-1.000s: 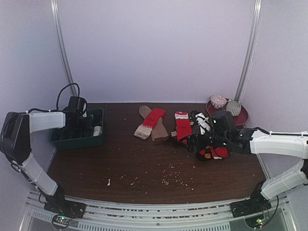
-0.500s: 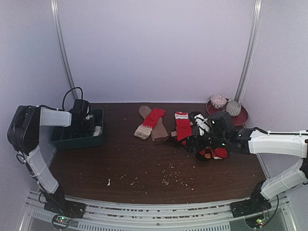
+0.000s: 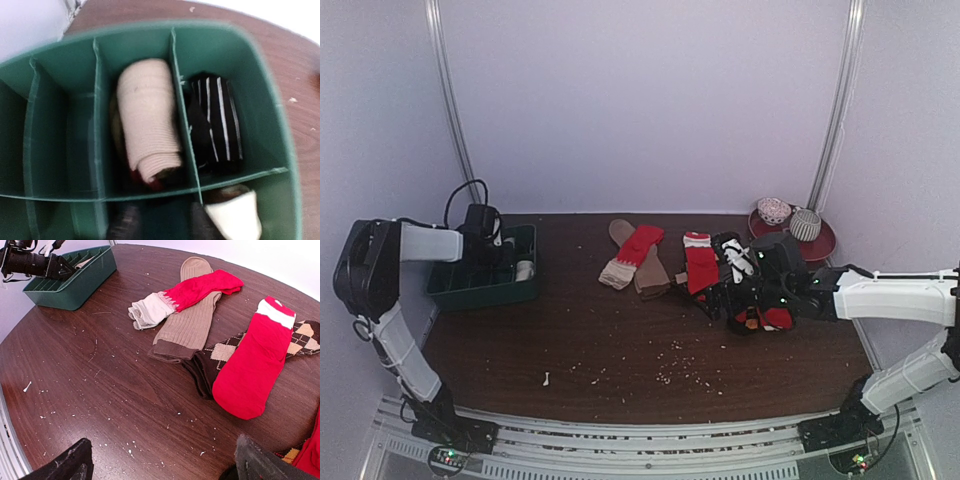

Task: Roll the socks
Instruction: Adjust the pair of socks in the storage box, then reset both arms

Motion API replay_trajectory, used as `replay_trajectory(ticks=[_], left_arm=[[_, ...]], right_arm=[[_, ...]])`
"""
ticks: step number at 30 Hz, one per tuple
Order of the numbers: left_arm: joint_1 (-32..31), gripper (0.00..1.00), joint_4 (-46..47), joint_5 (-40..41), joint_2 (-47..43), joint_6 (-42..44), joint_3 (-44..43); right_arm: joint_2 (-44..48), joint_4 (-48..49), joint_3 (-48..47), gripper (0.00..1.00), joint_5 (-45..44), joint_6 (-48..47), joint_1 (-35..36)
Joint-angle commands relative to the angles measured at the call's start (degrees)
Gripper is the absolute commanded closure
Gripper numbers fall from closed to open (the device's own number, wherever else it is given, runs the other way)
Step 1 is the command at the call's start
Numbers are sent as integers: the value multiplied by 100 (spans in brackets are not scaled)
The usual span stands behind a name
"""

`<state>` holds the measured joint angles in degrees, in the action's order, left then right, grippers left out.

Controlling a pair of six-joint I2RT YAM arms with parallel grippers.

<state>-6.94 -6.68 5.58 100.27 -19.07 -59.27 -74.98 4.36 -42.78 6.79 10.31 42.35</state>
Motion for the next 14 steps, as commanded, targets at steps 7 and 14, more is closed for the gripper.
replay_trajectory(ticks=[7, 14], left_arm=[[10, 5, -514, -430, -1491, 238, -548], [-54, 2, -672, -291, -1921, 389, -255]], right_arm=[[28, 38, -18, 0, -57, 59, -42], [54, 73, 18, 0, -271, 6, -41]])
